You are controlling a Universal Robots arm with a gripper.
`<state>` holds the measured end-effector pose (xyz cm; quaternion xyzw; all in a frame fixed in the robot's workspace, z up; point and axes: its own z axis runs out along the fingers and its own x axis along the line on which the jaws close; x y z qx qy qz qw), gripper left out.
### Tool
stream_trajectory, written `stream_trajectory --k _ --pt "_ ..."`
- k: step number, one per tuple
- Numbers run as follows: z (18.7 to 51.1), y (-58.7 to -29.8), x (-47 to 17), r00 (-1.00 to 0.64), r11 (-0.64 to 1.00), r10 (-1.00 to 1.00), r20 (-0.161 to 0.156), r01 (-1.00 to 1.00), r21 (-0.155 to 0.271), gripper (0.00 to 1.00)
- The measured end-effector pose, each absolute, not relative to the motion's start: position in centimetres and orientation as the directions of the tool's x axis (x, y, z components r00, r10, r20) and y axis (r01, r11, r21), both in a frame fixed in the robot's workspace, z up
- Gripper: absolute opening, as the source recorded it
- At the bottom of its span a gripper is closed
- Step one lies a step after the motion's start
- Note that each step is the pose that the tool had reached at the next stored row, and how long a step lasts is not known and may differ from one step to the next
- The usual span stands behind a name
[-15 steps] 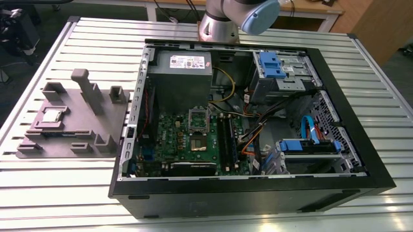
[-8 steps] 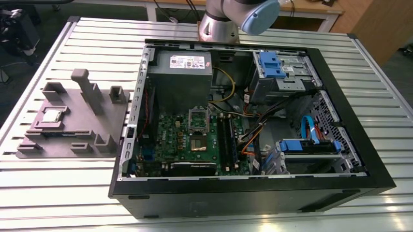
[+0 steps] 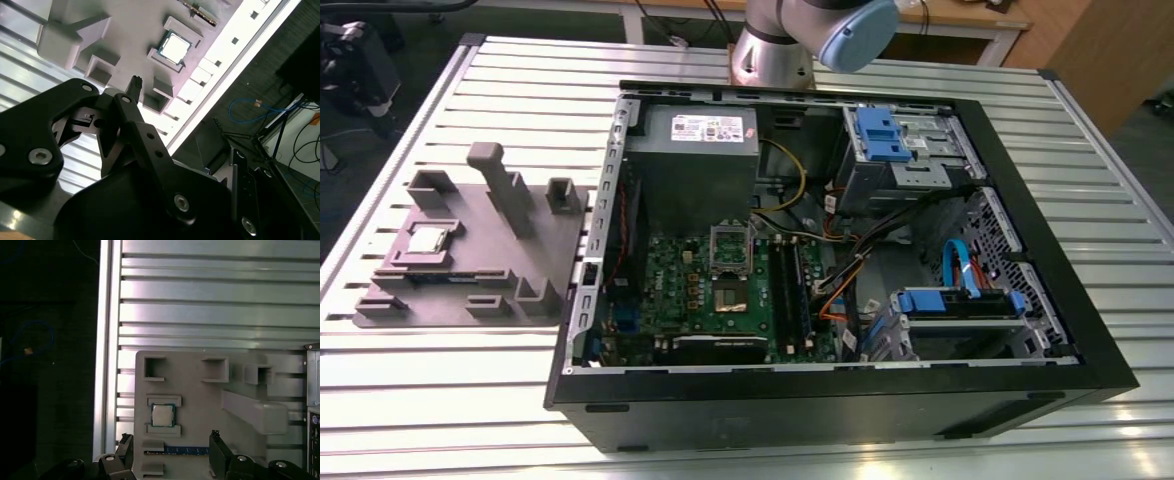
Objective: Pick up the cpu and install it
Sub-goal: 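Pick up the cpu and move it towards the insertion slot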
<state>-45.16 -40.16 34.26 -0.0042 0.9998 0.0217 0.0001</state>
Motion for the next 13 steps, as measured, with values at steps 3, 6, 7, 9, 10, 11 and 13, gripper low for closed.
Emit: stream_trajectory --k 3,6,7,9,10,11,13 --pt "34.16 -40.16 -45.16 -1.0 0.999 -0.008 0.003 -0.008 0.043 0.71" --pt "34.1 -40.16 -45.2 -1.0 0.999 -0.009 0.003 -0.008 0.043 0.71" --pt "34.09 -40.17 -45.21 -1.0 0.999 -0.008 0.003 -0.008 0.044 0.71" --pt "34.05 -40.17 -45.2 -1.0 0.999 -0.008 0.003 -0.008 0.043 0.71" --pt "34.02 -40.17 -45.2 -1.0 0.999 -0.008 0.003 -0.008 0.044 0.71" --pt "34.0 -40.18 -45.2 -1.0 0.999 -0.008 0.003 -0.008 0.044 0.71" --pt "33.94 -40.18 -45.2 -1.0 0.999 -0.008 0.003 -0.008 0.043 0.71"
